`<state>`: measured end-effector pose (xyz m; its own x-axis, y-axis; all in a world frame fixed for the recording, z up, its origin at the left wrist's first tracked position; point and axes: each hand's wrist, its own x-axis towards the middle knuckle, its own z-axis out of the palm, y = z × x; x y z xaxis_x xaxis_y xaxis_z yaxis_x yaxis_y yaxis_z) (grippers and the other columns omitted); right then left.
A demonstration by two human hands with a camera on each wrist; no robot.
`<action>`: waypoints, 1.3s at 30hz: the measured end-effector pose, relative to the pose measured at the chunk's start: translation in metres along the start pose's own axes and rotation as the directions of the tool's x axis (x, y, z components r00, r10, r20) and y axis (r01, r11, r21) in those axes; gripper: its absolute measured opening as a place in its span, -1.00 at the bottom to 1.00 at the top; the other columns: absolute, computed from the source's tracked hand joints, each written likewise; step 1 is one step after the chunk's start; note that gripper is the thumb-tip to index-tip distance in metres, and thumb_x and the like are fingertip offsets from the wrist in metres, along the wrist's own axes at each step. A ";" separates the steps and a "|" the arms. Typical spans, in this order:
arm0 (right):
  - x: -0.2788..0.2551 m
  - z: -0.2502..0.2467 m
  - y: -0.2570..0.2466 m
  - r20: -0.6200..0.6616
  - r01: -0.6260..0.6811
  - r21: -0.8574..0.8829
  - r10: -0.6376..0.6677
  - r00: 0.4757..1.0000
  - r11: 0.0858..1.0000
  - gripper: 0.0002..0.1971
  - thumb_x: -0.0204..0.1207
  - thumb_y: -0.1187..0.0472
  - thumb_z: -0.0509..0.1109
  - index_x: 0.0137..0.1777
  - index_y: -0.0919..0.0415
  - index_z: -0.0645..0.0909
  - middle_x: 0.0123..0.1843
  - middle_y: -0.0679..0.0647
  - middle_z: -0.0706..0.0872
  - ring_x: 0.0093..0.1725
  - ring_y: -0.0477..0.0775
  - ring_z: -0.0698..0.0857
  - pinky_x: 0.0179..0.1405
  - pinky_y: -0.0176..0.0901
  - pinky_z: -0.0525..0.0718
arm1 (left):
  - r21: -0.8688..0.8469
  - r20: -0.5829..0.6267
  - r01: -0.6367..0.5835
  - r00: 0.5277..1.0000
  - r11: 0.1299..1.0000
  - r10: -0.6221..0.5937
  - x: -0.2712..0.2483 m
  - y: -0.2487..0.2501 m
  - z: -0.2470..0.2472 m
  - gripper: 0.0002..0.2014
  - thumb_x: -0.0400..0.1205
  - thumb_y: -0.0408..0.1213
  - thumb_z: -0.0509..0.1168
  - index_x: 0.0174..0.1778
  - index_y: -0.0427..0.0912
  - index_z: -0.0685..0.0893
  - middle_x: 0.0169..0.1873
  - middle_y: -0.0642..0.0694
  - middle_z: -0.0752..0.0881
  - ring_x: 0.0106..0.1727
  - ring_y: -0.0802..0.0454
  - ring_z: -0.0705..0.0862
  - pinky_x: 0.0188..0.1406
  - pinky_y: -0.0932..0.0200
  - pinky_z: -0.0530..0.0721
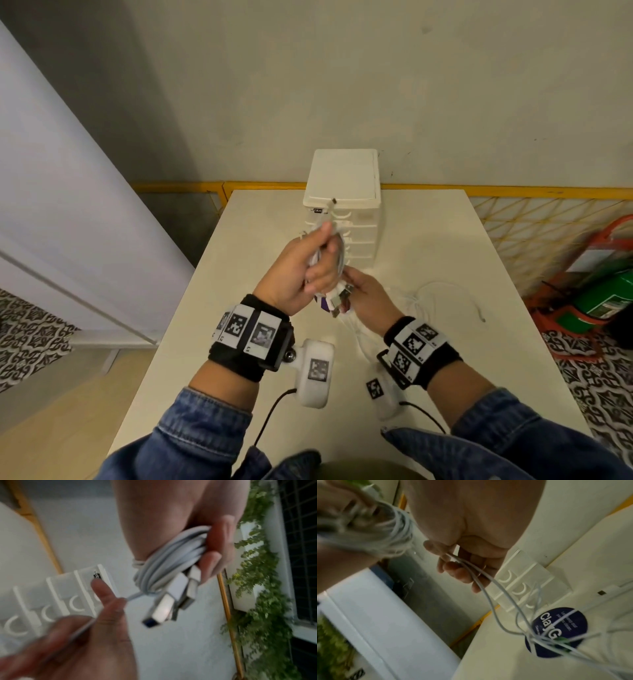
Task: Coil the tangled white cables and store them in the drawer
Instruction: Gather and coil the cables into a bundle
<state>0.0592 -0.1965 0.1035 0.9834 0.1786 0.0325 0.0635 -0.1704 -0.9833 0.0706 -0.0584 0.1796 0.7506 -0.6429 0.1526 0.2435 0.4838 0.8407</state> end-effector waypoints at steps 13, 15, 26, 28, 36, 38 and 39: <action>-0.026 0.012 0.054 0.234 0.077 -0.369 0.012 0.972 0.926 -0.85 0.58 0.19 0.28 0.11 0.05 0.58 -0.35 0.03 0.60 -0.38 -0.15 0.54 -0.24 -0.34 0.50 | 0.270 -0.633 -0.399 0.612 0.876 0.474 0.004 0.012 -0.015 -0.77 0.68 -0.26 0.24 -0.32 -0.10 0.45 -0.62 0.06 0.43 -0.60 0.15 0.42 -0.53 0.26 0.45; -0.027 0.015 0.047 0.272 0.136 -0.372 -0.032 0.962 0.918 -0.73 0.54 0.12 0.33 0.23 -0.09 0.54 -0.36 0.15 0.56 -0.41 -0.07 0.48 -0.27 -0.24 0.50 | 0.474 -0.622 -0.280 0.564 0.835 0.543 0.002 0.008 -0.022 -0.86 0.64 -0.28 0.31 -0.20 -0.18 0.51 -0.58 0.05 0.51 -0.57 0.10 0.49 -0.50 0.17 0.51; -0.015 -0.013 -0.041 0.149 0.318 -0.383 -0.282 0.948 0.867 -0.85 0.49 0.01 0.36 -0.11 -0.02 0.74 -0.24 -0.05 0.82 -0.24 -0.06 0.74 -0.17 -0.04 0.68 | 0.804 -0.407 0.207 0.875 0.558 0.262 -0.001 -0.022 -0.031 -0.53 0.60 0.01 0.32 -0.50 -0.28 0.59 -0.70 -0.15 0.56 -0.68 0.08 0.52 -0.54 0.24 0.49; -0.016 -0.018 -0.046 0.061 0.292 -0.348 -0.289 0.955 0.891 -0.95 0.42 0.08 0.46 -0.18 -0.08 0.63 -0.32 -0.05 0.80 -0.29 -0.04 0.73 -0.23 -0.06 0.66 | 0.776 -0.389 0.256 0.914 0.576 0.118 -0.002 -0.023 -0.024 -0.25 0.65 0.24 0.03 -0.57 -0.38 0.55 -0.73 -0.20 0.53 -0.68 -0.05 0.51 -0.55 0.23 0.50; -0.009 -0.047 -0.038 -0.044 0.322 -0.417 -0.372 0.927 0.850 -0.78 0.28 0.07 0.52 -0.20 0.00 0.50 -0.42 -0.10 0.65 -0.36 -0.10 0.65 -0.35 -0.25 0.58 | 0.635 -0.201 0.270 0.962 0.723 -0.183 -0.008 -0.018 -0.009 -0.57 0.58 -0.03 0.33 -0.60 -0.06 0.50 -0.78 -0.03 0.37 -0.75 0.06 0.27 -0.68 0.26 0.29; -0.009 -0.054 -0.026 -0.072 0.317 -0.415 -0.378 0.923 0.853 -0.77 0.32 0.01 0.53 -0.25 0.09 0.55 -0.40 -0.09 0.66 -0.33 -0.13 0.64 -0.34 -0.38 0.54 | 0.558 -0.252 0.253 0.959 0.790 -0.130 -0.008 -0.010 -0.012 -0.66 0.53 -0.12 0.41 -0.49 -0.17 0.51 -0.74 -0.02 0.35 -0.77 0.09 0.25 -0.71 0.29 0.20; -0.010 -0.057 -0.018 -0.094 0.288 -0.387 -0.349 0.933 0.876 -0.81 0.34 0.05 0.53 -0.25 0.09 0.58 -0.36 -0.08 0.69 -0.30 -0.14 0.65 -0.29 -0.41 0.55 | 0.533 -0.296 0.242 0.951 0.811 -0.089 -0.008 -0.006 -0.014 -0.67 0.54 -0.16 0.41 -0.50 -0.15 0.53 -0.73 -0.01 0.34 -0.77 0.09 0.24 -0.70 0.26 0.17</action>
<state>0.0581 -0.2501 0.1307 0.9109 0.1350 0.3899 0.4050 -0.4728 -0.7826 0.0720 -0.0480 0.1655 0.8742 -0.4783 -0.0834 0.0514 -0.0796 0.9955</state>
